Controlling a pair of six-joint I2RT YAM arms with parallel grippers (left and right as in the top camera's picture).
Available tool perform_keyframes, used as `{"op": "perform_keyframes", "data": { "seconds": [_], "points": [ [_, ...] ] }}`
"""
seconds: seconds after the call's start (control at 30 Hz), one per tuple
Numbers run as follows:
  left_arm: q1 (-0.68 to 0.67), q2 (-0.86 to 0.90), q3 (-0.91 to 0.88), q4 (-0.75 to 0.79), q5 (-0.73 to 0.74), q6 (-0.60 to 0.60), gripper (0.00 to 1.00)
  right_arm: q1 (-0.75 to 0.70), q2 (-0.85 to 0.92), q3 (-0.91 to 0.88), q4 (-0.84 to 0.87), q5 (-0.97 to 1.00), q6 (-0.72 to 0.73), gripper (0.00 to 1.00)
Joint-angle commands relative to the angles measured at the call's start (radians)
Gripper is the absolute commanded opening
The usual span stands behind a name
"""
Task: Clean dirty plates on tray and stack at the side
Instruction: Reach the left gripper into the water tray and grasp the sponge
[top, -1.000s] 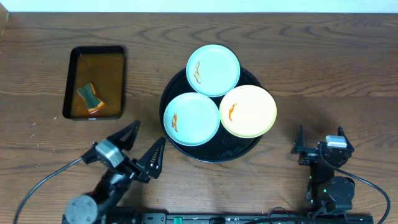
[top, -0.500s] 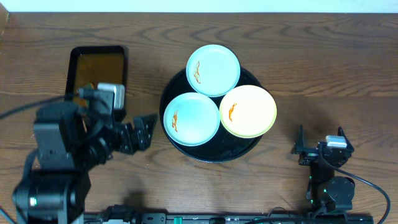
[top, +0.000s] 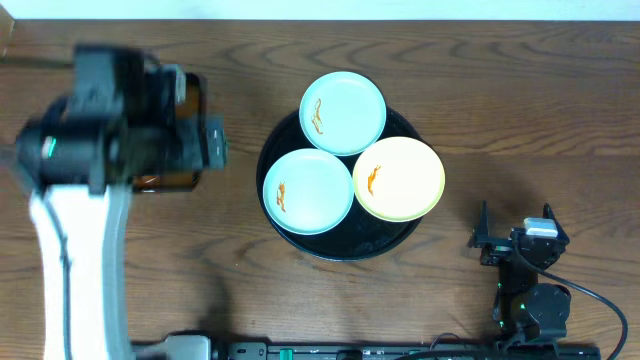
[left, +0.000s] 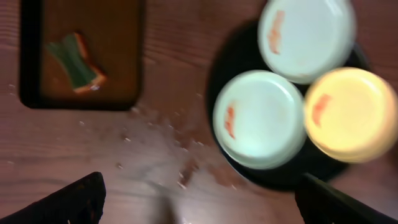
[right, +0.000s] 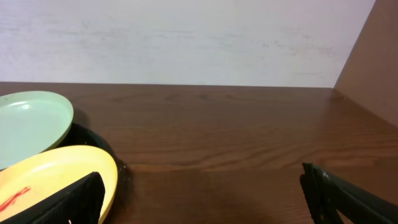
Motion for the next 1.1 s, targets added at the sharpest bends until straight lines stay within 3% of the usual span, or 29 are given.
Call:
{"op": "perform_keyframes", "data": {
  "seconds": [0.0, 0.1, 0.2, 0.3, 0.57, 0.67, 1.07],
  "points": [
    [0.035, 0.068, 0.035, 0.068, -0.132, -0.034, 0.98, 0.010, 0.000, -0.002, -0.004, 0.002, -0.005, 0.99],
    [0.150, 0.136, 0.035, 0.195, -0.194, -0.183, 0.98, 0.010, 0.000, -0.002, -0.004, 0.002, -0.005, 0.99],
    [0.231, 0.185, 0.035, 0.241, -0.108, -0.281, 0.98, 0.010, 0.000, -0.002, -0.004, 0.002, -0.005, 0.99],
    [0.275, 0.229, 0.033, 0.227, -0.068, -0.287, 0.98, 0.010, 0.000, -0.002, -0.004, 0.002, -0.005, 0.99],
    [0.330, 0.409, 0.029, 0.295, -0.147, -0.286, 0.97, 0.010, 0.000, -0.002, -0.004, 0.002, -0.005, 0.99],
    [0.348, 0.525, 0.029, 0.308, -0.146, -0.287, 0.87, 0.010, 0.000, -0.002, -0.004, 0.002, -0.005, 0.99],
    [0.375, 0.770, 0.029, 0.339, -0.150, -0.252, 0.86, 0.010, 0.000, -0.002, -0.004, 0.002, -0.005, 0.99]
  ]
}}
